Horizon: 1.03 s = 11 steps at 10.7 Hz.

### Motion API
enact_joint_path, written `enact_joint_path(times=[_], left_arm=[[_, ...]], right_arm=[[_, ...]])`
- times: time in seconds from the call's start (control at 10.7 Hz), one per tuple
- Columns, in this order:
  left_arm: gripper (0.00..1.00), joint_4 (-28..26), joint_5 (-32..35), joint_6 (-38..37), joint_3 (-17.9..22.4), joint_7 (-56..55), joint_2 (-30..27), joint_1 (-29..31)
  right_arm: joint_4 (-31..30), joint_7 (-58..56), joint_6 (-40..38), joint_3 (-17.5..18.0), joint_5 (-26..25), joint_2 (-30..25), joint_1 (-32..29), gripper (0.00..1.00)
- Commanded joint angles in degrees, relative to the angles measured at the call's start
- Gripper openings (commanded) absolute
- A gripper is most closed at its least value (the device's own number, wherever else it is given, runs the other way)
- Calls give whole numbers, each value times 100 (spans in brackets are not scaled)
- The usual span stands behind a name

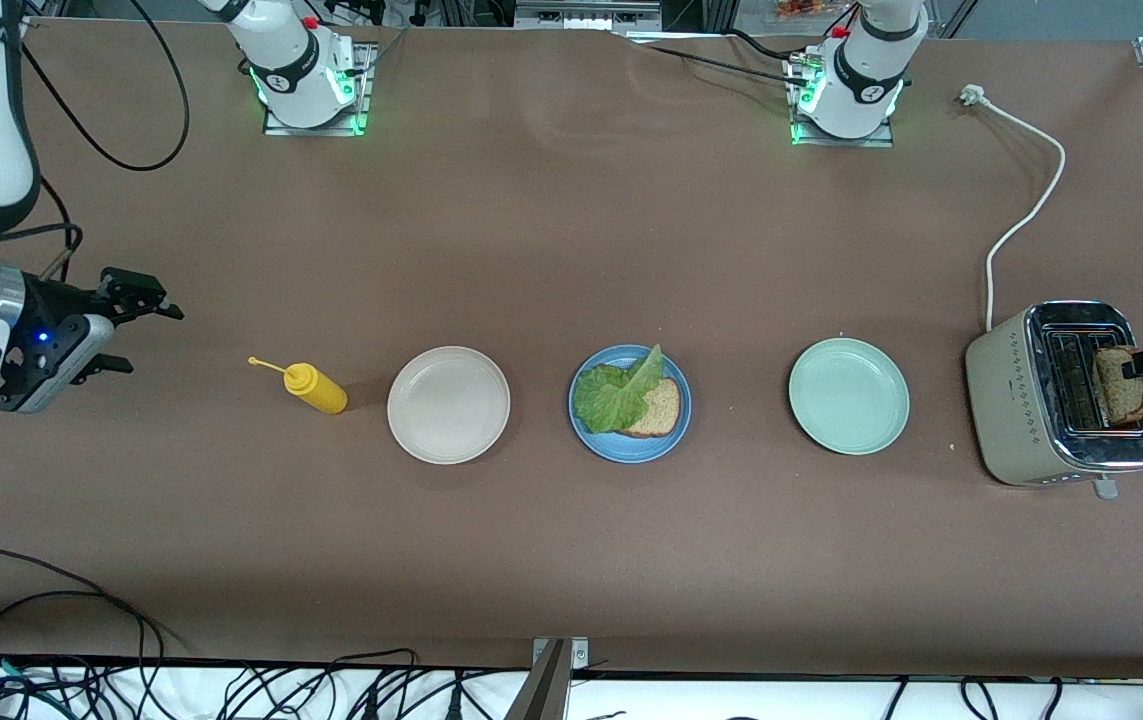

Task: Make sandwich in blue plate with both arms
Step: 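Open the right gripper and raise it while the left gripper grasps toaster bread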

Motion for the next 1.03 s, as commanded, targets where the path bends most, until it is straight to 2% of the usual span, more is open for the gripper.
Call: enact_joint_path(times=[0.0,0.09,0.19,0.47,0.56,0.75,0.94], left_arm=[[81,168,150,56,-42,40,277,117],[53,168,194,-180,-59,74,234,91],[37,176,211,-461,-86,75,199,73],[4,238,212,-605,-77,92,381,117],[0,255,220,-604,-68,75,383,99],[0,273,229,-622,-94,57,313,73],[0,273,308,-648,-138,57,234,55]], right_arm=[[-407,2081,85,59,-142,-567,224,100],[-407,2558,138,59,-246,-690,277,100],[-433,2806,312,59,-456,-831,399,100],[-774,3466,753,16,-643,-1226,444,100],[-933,3660,701,7,-643,-1471,444,100],[-1092,4152,465,-11,-660,-1947,523,100],[-1022,4197,376,-29,-914,-1984,550,100]])
